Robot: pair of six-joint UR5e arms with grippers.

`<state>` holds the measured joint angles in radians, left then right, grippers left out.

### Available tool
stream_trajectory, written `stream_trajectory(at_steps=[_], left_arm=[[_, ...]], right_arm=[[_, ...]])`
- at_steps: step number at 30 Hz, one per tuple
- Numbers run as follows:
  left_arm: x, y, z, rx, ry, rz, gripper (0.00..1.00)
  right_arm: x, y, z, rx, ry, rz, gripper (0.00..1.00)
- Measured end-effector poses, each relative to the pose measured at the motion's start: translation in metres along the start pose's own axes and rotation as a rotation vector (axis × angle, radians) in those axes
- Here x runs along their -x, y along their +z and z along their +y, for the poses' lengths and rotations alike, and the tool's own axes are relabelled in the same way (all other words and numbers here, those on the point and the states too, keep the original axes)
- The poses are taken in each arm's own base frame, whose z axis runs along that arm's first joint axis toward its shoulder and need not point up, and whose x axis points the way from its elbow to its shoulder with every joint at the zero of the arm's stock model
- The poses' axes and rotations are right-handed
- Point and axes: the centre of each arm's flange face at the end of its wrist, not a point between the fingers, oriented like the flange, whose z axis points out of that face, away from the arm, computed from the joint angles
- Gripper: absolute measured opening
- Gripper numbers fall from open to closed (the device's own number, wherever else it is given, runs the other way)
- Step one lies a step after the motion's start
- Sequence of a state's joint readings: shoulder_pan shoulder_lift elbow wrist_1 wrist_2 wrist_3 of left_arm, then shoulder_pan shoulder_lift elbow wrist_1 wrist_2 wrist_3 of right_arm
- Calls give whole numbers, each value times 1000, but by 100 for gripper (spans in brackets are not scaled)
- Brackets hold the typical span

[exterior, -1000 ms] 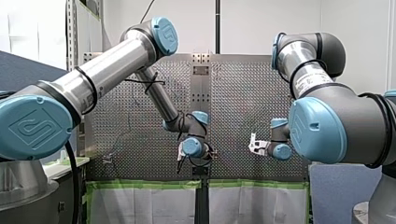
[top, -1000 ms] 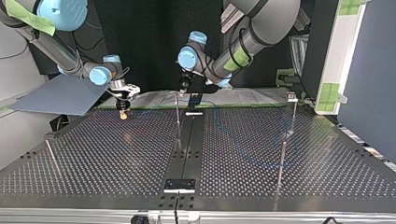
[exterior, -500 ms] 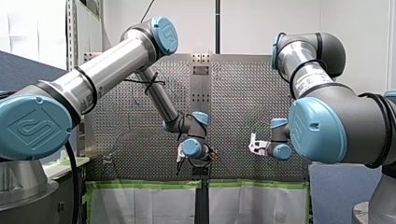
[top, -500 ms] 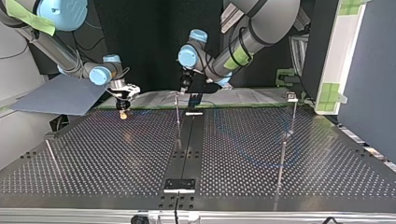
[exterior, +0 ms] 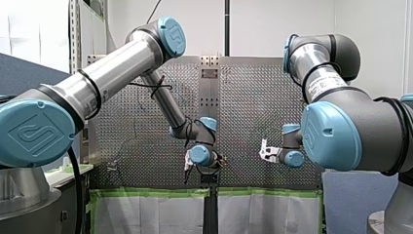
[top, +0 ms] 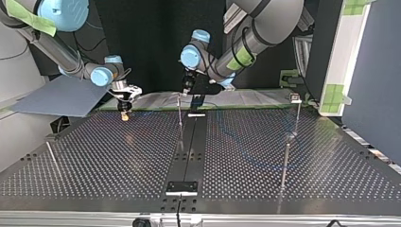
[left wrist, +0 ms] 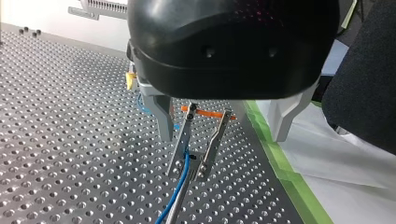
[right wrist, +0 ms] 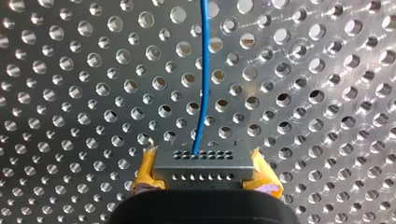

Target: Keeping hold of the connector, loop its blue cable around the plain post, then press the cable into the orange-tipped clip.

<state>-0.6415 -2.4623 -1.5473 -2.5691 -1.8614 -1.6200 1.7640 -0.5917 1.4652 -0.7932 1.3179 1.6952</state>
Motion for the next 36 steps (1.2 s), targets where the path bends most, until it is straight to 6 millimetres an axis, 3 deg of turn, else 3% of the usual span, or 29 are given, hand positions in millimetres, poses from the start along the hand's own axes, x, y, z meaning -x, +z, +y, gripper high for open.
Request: stream_trajectory(at_steps=[28,36], left_arm=[[1,-3,1,11,0,2,100],[19,-19,9,17,-22,-42,100]], right_arm=[[2,-1,-1,0,2,-7,0],[2,-1,0,0,2,-7,0]])
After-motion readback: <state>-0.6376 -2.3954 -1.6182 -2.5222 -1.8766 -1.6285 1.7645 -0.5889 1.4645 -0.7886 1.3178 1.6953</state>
